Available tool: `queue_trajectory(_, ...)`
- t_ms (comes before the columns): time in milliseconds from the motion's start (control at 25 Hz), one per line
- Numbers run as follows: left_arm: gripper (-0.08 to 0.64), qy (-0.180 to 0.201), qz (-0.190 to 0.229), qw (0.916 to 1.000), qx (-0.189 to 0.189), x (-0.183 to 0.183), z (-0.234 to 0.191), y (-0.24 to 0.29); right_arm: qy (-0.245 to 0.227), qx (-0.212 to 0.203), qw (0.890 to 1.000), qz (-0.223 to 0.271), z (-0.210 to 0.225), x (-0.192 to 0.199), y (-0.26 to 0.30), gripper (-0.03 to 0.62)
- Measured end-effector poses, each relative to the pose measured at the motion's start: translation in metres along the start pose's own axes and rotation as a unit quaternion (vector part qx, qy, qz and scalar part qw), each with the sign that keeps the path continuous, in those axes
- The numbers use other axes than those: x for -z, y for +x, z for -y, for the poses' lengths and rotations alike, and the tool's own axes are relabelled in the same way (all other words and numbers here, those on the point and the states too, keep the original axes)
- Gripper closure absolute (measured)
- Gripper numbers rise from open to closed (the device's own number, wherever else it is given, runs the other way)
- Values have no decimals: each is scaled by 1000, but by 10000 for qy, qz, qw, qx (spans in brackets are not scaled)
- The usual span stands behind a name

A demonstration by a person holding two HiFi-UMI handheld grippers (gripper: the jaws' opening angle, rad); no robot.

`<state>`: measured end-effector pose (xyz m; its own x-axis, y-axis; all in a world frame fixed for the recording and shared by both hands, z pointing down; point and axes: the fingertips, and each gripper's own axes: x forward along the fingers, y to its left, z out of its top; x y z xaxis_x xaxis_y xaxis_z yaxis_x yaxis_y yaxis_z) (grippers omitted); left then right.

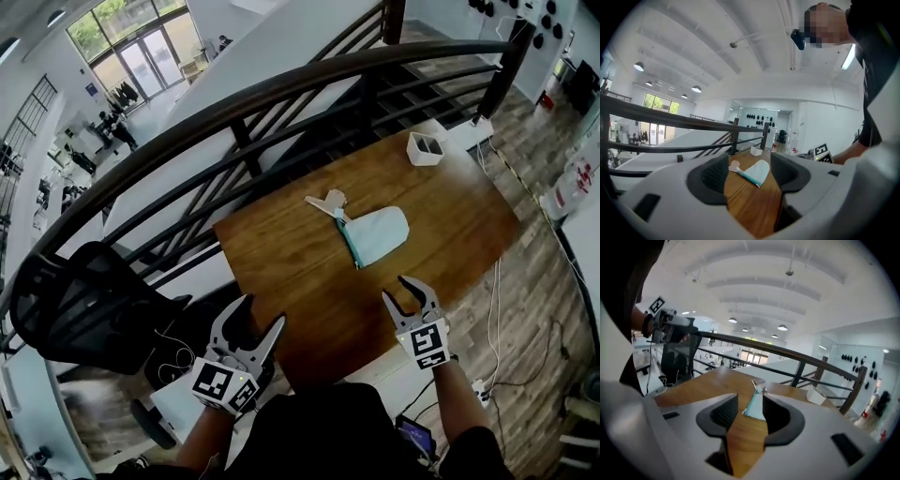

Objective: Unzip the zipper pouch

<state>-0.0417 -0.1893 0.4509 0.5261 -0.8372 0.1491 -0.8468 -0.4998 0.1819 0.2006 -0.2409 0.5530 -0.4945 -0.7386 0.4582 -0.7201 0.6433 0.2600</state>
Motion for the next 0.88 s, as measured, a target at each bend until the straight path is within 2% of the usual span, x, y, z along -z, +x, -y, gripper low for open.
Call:
queue_trajectory(120,285,-48,-37,9998,-203,1,-10,0,-744,-215,9963,-381,3,13,28,431)
queue_trajectory(240,285,-108,-86,9988,-468,4,-20,-5,-1237,-367,9889,-737,8,28,57,431)
queue_trajectory(440,285,-155,-111,9968,-773,1,-27,-11,-2166,-635,9638,-1418,15,58,100,425)
queue_trajectory(520,285,-182,-107,9958,-889,0,-27,-13,-2335,-742,9587,-1445,18,59,109,468)
queue_trajectory(560,285,-205,-112,9951,-956,2,-28,-15,-2376,-817,9566,-1475,19,60,113,468)
queue_trajectory(640,285,-288,-135,9936,-1087,5,-30,-19,-2514,-955,9493,-1628,17,66,119,446)
queue_trajectory(800,285,-385,-130,9915,-1240,7,-30,-26,-2992,-1066,9269,-1997,13,85,130,411)
queue_trajectory(880,285,-445,-95,9908,-1275,9,-30,-29,-3001,-1084,9236,-2124,12,90,135,411)
